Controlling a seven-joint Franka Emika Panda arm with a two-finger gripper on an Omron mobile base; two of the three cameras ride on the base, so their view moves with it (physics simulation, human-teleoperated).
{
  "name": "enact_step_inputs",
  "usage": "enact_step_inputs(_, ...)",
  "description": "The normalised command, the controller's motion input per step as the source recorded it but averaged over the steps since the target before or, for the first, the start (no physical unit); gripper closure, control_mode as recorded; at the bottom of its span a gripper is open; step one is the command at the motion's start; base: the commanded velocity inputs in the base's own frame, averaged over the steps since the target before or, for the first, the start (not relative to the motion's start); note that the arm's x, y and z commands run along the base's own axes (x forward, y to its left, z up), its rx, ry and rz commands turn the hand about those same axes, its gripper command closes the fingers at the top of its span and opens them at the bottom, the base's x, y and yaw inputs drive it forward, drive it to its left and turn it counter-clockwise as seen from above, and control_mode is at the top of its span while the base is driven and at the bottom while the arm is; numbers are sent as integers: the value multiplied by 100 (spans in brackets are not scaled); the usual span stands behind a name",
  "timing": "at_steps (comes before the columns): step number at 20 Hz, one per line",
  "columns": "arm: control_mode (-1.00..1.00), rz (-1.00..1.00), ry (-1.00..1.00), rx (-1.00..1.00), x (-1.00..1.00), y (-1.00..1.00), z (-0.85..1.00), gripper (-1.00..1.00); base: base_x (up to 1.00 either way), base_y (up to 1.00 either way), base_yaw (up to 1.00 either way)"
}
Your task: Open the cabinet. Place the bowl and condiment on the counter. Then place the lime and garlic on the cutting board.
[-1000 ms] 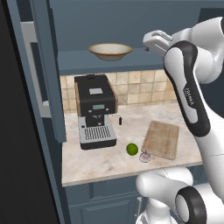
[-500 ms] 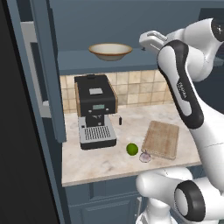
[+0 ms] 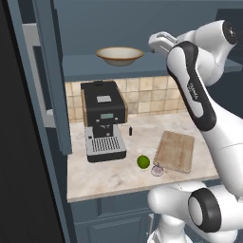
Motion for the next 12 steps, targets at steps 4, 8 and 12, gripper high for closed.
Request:
enact_step_inputs(4,-100,0,0,5,22,0,-8,-100,0,0,0)
enact_step_inputs(8,-100,0,0,3,28,0,-17,-100,0,0,0)
enact_step_inputs(12,-100,0,0,1,27,0,-13,-100,0,0,0)
